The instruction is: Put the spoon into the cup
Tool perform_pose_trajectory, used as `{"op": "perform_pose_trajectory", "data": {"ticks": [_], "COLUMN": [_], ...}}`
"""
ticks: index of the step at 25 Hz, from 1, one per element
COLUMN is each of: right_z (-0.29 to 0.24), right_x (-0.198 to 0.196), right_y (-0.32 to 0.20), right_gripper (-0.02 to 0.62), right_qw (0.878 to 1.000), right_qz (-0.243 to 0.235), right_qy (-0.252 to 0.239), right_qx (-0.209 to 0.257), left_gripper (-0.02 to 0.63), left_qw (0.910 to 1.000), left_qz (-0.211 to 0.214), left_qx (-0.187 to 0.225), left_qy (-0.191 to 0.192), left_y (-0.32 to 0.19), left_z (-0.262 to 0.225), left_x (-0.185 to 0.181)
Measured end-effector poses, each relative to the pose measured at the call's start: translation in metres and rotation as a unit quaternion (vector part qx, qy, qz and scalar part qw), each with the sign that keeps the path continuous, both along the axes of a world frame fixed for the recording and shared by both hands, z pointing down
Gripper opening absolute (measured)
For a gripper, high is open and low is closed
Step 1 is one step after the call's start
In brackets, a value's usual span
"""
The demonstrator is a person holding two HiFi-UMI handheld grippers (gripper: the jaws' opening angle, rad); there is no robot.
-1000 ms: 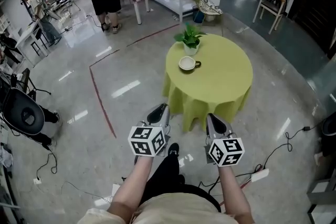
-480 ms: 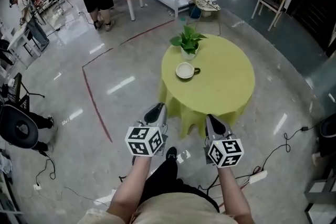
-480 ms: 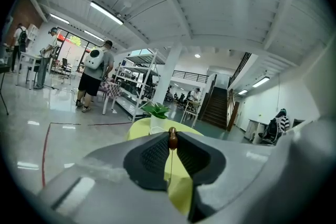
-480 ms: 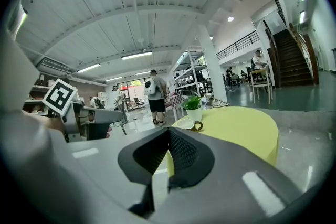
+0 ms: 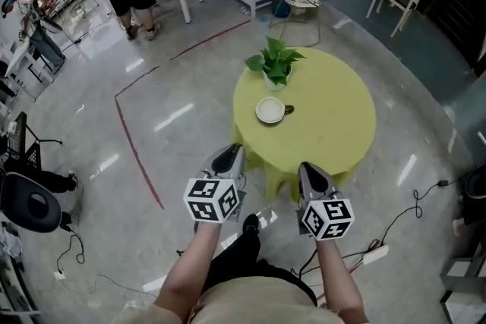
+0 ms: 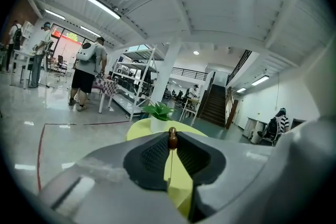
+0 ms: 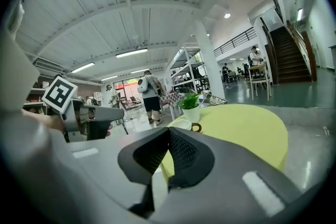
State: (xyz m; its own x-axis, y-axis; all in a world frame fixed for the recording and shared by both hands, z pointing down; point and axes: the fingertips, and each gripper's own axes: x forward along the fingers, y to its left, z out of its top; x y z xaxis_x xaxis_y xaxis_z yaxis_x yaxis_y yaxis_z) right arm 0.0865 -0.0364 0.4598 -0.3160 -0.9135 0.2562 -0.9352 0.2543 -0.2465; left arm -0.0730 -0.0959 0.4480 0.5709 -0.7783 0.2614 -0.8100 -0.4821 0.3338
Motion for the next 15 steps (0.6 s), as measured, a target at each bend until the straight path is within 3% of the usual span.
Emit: {"op": "perform_pose_trajectory", "data": {"ticks": [15], "right_z": [0.007], "right_x": [-0.003], "right_y": [-0.062], "right_gripper": [0.002], "right_qw": [1.0], "right_qz": [0.014], "right_qy": [0.005], "right_qx": [-0.013], "left_gripper": [0.046], "left_qw": [0.9998], "left_qz": [0.014], "left_qx": [-0.015], "left_qy": [0.007], "left_y": [-0.068], "left_z": [0.009], "left_x": [0.002]}}
